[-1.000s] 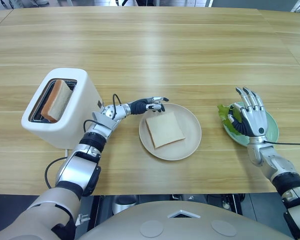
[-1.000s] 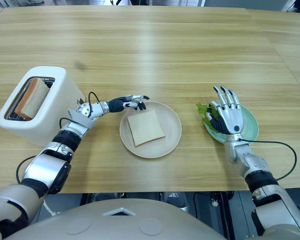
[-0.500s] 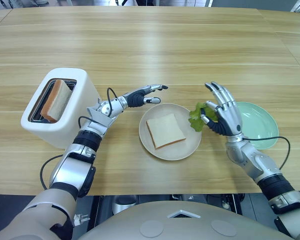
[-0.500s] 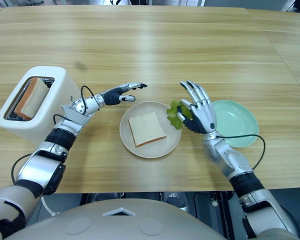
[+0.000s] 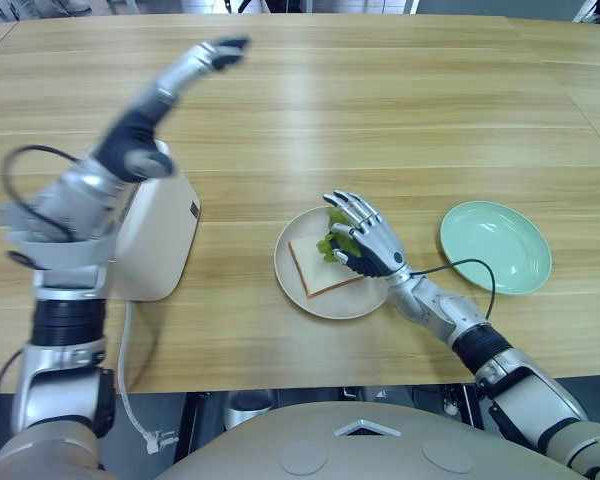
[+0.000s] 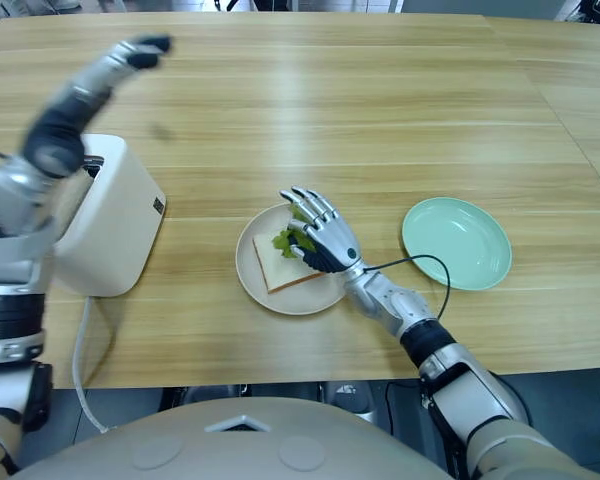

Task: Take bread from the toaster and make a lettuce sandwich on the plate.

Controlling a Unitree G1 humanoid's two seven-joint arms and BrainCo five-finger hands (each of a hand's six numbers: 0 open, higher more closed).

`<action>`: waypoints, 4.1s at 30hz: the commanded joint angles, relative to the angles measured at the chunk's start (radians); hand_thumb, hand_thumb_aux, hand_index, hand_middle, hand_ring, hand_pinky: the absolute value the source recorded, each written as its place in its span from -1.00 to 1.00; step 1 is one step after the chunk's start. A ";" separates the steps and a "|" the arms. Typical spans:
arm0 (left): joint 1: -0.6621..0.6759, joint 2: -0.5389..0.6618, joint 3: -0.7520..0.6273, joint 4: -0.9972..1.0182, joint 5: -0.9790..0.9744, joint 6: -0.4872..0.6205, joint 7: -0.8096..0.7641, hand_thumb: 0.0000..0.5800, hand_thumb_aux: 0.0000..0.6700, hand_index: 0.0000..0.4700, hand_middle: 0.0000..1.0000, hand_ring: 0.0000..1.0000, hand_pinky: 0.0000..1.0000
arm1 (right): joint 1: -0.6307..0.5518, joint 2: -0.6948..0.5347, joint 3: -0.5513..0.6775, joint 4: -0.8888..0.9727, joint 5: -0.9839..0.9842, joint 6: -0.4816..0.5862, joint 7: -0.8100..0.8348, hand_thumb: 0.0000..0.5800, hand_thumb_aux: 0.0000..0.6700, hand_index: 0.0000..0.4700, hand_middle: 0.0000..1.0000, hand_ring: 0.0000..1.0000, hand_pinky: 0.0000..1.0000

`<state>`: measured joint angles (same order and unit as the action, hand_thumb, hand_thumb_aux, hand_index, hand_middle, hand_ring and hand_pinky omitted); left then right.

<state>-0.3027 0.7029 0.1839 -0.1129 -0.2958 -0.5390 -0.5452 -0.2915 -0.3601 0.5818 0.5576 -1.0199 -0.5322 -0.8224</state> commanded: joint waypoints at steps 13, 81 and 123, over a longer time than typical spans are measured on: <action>0.229 0.287 0.411 0.236 0.327 -0.064 0.033 -1.00 -1.00 -1.00 -1.00 -1.00 -1.00 | -0.135 0.111 0.137 0.282 -0.028 -0.032 -0.037 1.00 1.00 0.96 -1.00 -1.00 -1.00; 0.349 0.430 0.068 0.663 0.542 -0.277 0.240 -1.00 -1.00 -1.00 -1.00 -1.00 -1.00 | -0.006 0.052 0.021 0.024 0.161 -0.155 0.176 -1.00 -1.00 -1.00 -1.00 -1.00 -1.00; 0.276 0.405 0.059 0.663 0.449 -0.306 0.245 1.00 1.00 0.96 0.07 0.07 0.07 | -0.002 0.067 0.006 0.034 0.167 -0.160 0.174 -1.00 -1.00 -1.00 -1.00 -1.00 -1.00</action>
<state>-0.0048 1.1157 0.2266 0.5482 0.1678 -0.8365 -0.2990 -0.2989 -0.2904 0.5987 0.5820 -0.8570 -0.6864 -0.6475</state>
